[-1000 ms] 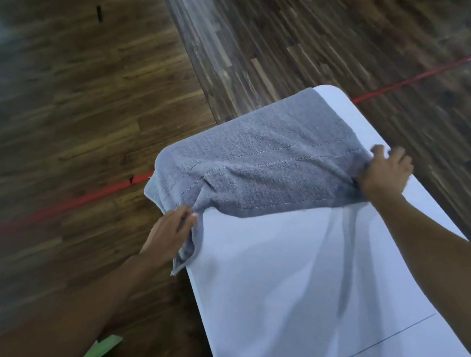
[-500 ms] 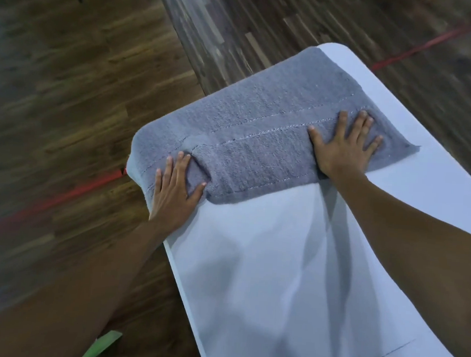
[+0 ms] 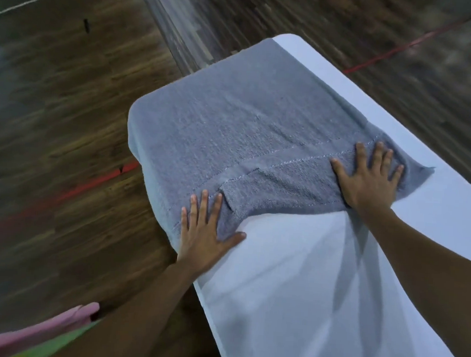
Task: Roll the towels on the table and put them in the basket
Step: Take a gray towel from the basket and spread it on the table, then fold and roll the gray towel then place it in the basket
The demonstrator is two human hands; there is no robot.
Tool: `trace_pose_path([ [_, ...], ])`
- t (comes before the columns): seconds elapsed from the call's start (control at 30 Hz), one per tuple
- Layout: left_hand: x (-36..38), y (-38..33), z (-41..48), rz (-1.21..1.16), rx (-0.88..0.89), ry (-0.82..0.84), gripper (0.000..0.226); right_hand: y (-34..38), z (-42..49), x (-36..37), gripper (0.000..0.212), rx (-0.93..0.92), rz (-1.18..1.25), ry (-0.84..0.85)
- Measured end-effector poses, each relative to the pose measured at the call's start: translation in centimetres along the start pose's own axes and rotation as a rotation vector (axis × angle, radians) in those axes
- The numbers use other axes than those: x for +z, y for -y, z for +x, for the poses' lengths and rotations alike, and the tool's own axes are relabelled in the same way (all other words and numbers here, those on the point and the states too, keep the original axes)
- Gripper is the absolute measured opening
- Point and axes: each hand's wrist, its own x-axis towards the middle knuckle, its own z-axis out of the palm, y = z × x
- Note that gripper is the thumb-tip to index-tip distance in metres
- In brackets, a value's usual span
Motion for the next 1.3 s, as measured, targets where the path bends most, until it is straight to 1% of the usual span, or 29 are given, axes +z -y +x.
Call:
trace_pose_path([
  [0.17, 4.8, -5.7, -10.7, 0.028, 0.059, 0.036, 0.116, -10.5, -9.7, -0.6, 0.083, 0.019, 0.007, -0.024],
  [0.3, 8.2, -10.3, -18.5, 0.055, 0.092, 0.064, 0.115, -18.3, -16.0, -1.3, 0.083, 0.045, -0.008, -0.026],
  [0.4, 10.1, -13.4, -23.6, 0.013, 0.112, 0.106, 0.106, -23.3, -20.1, -1.8, 0.081, 0.052, 0.001, -0.014],
  [0.53, 12.7, -16.7, -29.2, -0.124, 0.108, 0.126, 0.087, -29.1, -24.8, -2.7, 0.079, 0.060, 0.009, -0.013],
  [0.67, 15.7, -19.6, -34.3, -0.093, 0.089, 0.077, 0.069, -34.2, -28.6, -3.7, 0.080, 0.054, 0.010, 0.009],
  [0.73, 17.1, -21.1, -37.0, -0.062, 0.078, 0.061, 0.066, -36.6, -30.4, -4.1, 0.079, 0.037, 0.007, 0.021],
  [0.87, 19.9, -24.3, -42.3, -0.027, 0.062, 0.039, 0.068, -41.6, -33.6, -4.8, 0.081, -0.011, 0.004, 0.080],
  [1.03, 22.0, -26.6, -46.7, -0.033, 0.057, 0.052, 0.069, -45.4, -35.7, -5.5, 0.082, -0.065, -0.028, 0.126],
  [1.17, 21.4, -27.0, -46.6, -0.102, 0.018, 0.087, 0.075, -45.8, -34.4, -6.1, 0.084, -0.085, -0.037, 0.215],
  [1.23, 20.5, -26.3, -46.2, -0.085, 0.057, 0.121, 0.083, -45.6, -33.8, -6.3, 0.084, -0.072, -0.029, 0.256],
  [1.3, 20.0, -25.6, -46.0, -0.068, 0.120, 0.141, 0.087, -45.1, -33.9, -6.4, 0.080, -0.041, -0.001, 0.224],
])
